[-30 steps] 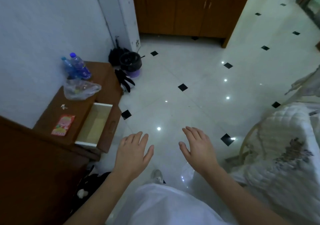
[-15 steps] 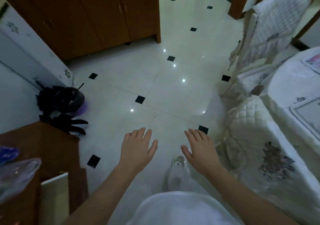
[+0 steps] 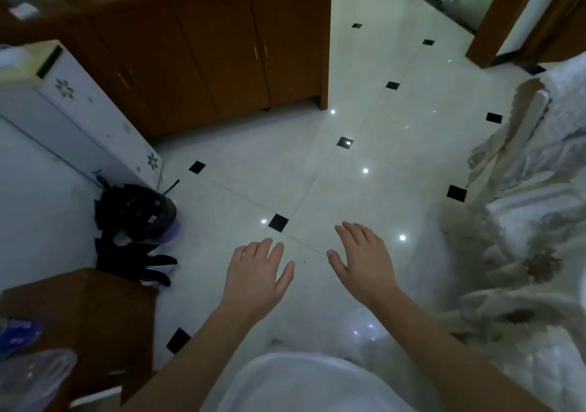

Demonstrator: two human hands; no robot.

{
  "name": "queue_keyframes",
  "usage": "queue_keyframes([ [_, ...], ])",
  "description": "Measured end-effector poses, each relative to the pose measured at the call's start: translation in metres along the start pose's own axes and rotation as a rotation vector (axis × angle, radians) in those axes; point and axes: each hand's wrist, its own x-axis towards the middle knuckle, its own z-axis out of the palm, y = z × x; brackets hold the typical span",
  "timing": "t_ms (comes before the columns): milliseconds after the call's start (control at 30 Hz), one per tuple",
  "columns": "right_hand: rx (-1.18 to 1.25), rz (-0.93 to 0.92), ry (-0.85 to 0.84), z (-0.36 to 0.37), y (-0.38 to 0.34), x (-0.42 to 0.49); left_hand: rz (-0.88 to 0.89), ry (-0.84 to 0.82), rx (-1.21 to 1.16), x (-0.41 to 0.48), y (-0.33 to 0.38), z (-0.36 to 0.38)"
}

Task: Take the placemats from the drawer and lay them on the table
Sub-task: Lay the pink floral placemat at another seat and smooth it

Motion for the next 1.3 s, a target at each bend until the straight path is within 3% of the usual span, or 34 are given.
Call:
queue_keyframes([
  [200, -0.024, 0.087, 0.034, 0.003, 0.023, 0.073, 0.089, -0.109, -0.032, 0.101, -0.028, 0.031],
  [367, -0.037, 0.334, 0.092, -0.008, 0.051, 0.106, 0.309, -0.174, -0.065, 0.211, -0.023, 0.057],
  [600, -0.021, 0.719, 0.176, -0.035, 0.095, 0.106, 0.724, -0.161, -0.111, 0.339, 0.053, 0.074],
  [733, -0.027, 0.852, 0.186, -0.039, 0.131, 0.112, 0.862, -0.163, -0.096, 0.390, 0.101, 0.089],
  [1300, -0.010, 0.828, 0.259, -0.120, 0.317, 0.282, 0.857, -0.127, -0.056, 0.573, 0.191, 0.099],
])
